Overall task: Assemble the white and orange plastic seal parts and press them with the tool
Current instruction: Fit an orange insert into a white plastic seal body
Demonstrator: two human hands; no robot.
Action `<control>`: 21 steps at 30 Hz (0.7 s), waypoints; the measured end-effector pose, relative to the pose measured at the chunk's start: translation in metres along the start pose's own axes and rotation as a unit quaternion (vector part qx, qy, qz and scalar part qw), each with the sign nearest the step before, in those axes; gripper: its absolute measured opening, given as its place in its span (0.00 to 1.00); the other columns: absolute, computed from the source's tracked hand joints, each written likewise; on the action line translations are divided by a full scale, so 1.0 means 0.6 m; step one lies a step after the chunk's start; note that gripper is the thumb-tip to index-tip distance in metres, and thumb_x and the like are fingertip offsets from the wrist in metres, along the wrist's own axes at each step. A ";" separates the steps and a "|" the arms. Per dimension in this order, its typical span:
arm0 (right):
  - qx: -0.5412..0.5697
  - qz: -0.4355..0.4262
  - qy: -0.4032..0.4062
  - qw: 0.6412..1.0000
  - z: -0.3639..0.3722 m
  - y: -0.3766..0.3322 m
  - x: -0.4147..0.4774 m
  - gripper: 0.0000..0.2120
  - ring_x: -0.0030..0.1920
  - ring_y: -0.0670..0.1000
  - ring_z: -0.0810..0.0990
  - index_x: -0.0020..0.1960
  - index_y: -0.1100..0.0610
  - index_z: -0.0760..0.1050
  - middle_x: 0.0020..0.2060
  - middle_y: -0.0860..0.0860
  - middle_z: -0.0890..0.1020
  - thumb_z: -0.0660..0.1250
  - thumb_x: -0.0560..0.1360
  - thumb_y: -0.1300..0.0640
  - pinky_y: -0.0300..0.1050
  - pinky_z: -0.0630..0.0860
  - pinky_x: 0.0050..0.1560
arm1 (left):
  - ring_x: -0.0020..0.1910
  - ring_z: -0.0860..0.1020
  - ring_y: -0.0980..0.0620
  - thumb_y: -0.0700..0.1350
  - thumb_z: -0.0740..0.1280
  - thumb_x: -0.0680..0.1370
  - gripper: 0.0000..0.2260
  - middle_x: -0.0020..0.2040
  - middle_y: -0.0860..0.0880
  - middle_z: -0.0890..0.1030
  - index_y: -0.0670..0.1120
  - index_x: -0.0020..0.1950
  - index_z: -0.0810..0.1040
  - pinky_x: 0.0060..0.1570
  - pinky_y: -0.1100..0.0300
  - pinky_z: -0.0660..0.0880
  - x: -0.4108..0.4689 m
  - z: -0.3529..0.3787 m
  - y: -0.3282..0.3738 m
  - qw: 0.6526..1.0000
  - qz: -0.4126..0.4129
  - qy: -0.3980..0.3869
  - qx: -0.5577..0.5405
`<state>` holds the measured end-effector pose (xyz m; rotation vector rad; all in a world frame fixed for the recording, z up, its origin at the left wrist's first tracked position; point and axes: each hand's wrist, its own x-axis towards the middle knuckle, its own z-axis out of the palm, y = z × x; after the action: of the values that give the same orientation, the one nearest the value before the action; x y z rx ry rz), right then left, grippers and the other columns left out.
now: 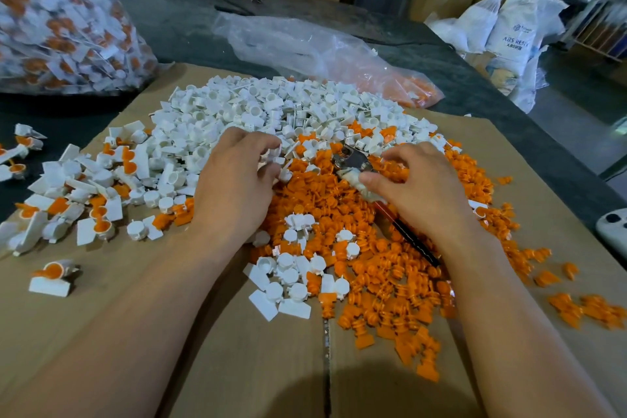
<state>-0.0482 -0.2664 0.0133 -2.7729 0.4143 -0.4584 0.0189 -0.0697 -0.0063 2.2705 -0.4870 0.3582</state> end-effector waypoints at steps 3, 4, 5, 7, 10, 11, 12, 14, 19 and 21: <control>0.086 -0.067 0.025 0.994 -0.013 -0.017 -0.008 0.06 0.42 0.41 0.73 0.47 0.47 0.76 0.44 0.44 0.75 0.68 0.71 0.48 0.33 0.66 0.41 | 0.49 0.73 0.56 0.42 0.65 0.77 0.12 0.51 0.54 0.74 0.47 0.61 0.75 0.47 0.66 0.65 -0.007 -0.004 0.008 0.997 -0.010 0.002 -0.080; 0.092 -0.089 0.002 0.992 -0.013 -0.024 -0.012 0.03 0.39 0.40 0.73 0.44 0.47 0.76 0.41 0.42 0.75 0.68 0.71 0.49 0.32 0.66 0.40 | 0.48 0.74 0.57 0.42 0.66 0.77 0.12 0.49 0.56 0.75 0.48 0.60 0.76 0.45 0.66 0.67 -0.009 -0.005 0.011 0.993 -0.022 -0.007 -0.116; 0.088 -0.109 -0.025 0.990 -0.010 -0.031 -0.016 0.02 0.38 0.39 0.72 0.43 0.47 0.77 0.39 0.40 0.74 0.68 0.71 0.50 0.32 0.66 0.39 | 0.47 0.75 0.58 0.42 0.66 0.77 0.11 0.48 0.58 0.76 0.49 0.59 0.76 0.43 0.67 0.69 -0.011 -0.006 0.014 0.988 -0.035 -0.016 -0.149; 0.066 -0.138 -0.063 0.986 0.002 -0.040 -0.022 0.05 0.36 0.39 0.70 0.45 0.50 0.79 0.36 0.39 0.72 0.68 0.72 0.50 0.35 0.66 0.38 | 0.45 0.77 0.61 0.42 0.68 0.76 0.10 0.45 0.60 0.77 0.52 0.56 0.76 0.40 0.67 0.71 -0.012 -0.005 0.018 0.979 -0.048 -0.034 -0.197; 0.018 -0.139 -0.063 0.988 0.016 -0.044 -0.022 0.08 0.39 0.41 0.68 0.48 0.51 0.79 0.35 0.39 0.68 0.67 0.73 0.48 0.38 0.64 0.37 | 0.42 0.78 0.60 0.40 0.69 0.74 0.10 0.43 0.58 0.79 0.55 0.48 0.77 0.41 0.68 0.73 -0.014 -0.003 0.023 0.964 -0.055 -0.058 -0.253; 0.005 -0.134 -0.063 0.989 0.019 -0.044 -0.020 0.09 0.41 0.42 0.68 0.49 0.51 0.79 0.35 0.40 0.68 0.67 0.73 0.47 0.39 0.64 0.38 | 0.41 0.78 0.60 0.39 0.70 0.74 0.11 0.42 0.58 0.79 0.57 0.45 0.76 0.41 0.69 0.74 -0.015 -0.002 0.024 0.960 -0.056 -0.064 -0.268; -0.006 -0.131 -0.066 0.989 0.021 -0.044 -0.020 0.11 0.42 0.43 0.68 0.51 0.51 0.78 0.37 0.41 0.68 0.67 0.73 0.47 0.40 0.64 0.39 | 0.40 0.78 0.60 0.39 0.70 0.74 0.12 0.42 0.57 0.79 0.57 0.44 0.76 0.40 0.70 0.75 -0.015 -0.002 0.024 0.956 -0.057 -0.069 -0.280; -0.019 -0.132 -0.072 0.988 0.025 -0.046 -0.019 0.14 0.44 0.43 0.67 0.55 0.51 0.77 0.41 0.43 0.69 0.66 0.73 0.46 0.40 0.63 0.40 | 0.39 0.78 0.60 0.38 0.70 0.73 0.13 0.41 0.56 0.79 0.57 0.43 0.76 0.39 0.71 0.76 -0.015 -0.001 0.025 0.949 -0.059 -0.074 -0.301; -0.020 -0.139 -0.079 0.987 0.028 -0.055 -0.023 0.15 0.55 0.48 0.73 0.59 0.49 0.75 0.51 0.46 0.78 0.65 0.74 0.48 0.40 0.67 0.46 | 0.36 0.79 0.62 0.36 0.70 0.72 0.13 0.38 0.55 0.81 0.55 0.42 0.78 0.36 0.72 0.75 -0.017 -0.001 0.025 0.931 -0.073 -0.082 -0.349; -0.022 -0.141 -0.082 0.986 0.030 -0.057 -0.023 0.14 0.56 0.49 0.74 0.59 0.49 0.75 0.54 0.47 0.78 0.65 0.74 0.49 0.42 0.69 0.48 | 0.36 0.79 0.61 0.35 0.70 0.72 0.13 0.37 0.55 0.81 0.54 0.42 0.78 0.37 0.71 0.76 -0.017 -0.002 0.026 0.924 -0.080 -0.087 -0.365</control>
<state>-0.0464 -0.2262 0.0051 -2.8950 -0.0077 -0.2813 0.0027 -0.0762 0.0001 1.5968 -0.4281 -0.1082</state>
